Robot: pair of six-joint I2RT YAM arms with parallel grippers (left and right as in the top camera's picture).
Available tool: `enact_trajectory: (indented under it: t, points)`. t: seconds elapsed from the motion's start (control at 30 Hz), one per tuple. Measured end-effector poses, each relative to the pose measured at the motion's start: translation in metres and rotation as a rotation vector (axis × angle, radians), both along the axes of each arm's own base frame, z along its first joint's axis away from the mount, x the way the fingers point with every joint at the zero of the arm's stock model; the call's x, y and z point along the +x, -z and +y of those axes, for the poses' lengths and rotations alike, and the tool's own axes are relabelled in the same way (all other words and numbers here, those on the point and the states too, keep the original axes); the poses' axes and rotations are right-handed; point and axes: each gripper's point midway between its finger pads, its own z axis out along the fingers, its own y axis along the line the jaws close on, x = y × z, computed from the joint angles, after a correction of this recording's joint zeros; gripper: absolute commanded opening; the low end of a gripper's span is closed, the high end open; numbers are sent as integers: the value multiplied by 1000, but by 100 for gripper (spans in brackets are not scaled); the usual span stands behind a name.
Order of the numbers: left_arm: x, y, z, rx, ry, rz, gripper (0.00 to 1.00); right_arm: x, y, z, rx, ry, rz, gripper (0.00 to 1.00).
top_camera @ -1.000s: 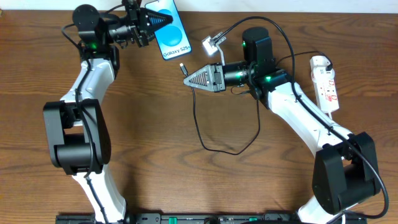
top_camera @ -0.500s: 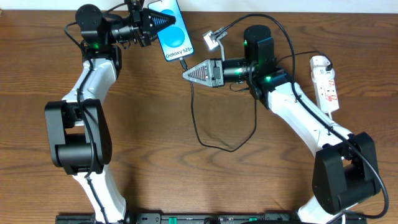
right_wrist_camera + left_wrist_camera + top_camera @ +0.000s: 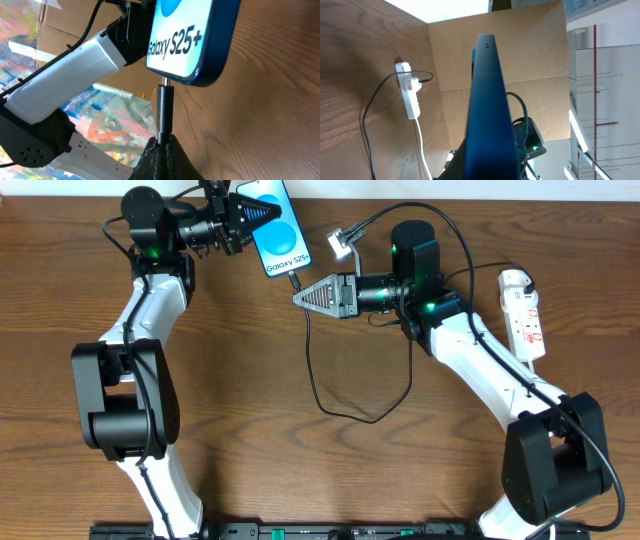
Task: Plug charger to phone and switch on socket
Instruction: 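Move the plug up into the phone's bottom port with the right gripper, then open the right gripper and withdraw it from the plugged cable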
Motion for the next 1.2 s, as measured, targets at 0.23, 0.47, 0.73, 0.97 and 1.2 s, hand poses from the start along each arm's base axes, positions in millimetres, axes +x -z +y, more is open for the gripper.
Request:
enact_trajectory:
  t: [0.23, 0.47, 0.73, 0.97, 1.2]
  points:
    - [2, 0, 1, 0, -10, -8, 7, 3, 0, 0, -4, 19, -3, 1]
    - [3, -1, 3, -1, -17, -10, 7, 6, -5, 1, 10, 27, -19, 1]
    - [2, -1, -1, -2, -12, -12, 8, 7, -5, 1, 9, 30, -18, 1]
    - [1, -1, -6, -2, -7, -19, 7, 7, -4, 1, 8, 32, -14, 1]
    - [1, -1, -7, -3, -8, -19, 7, 8, -4, 0, 6, 38, -16, 1]
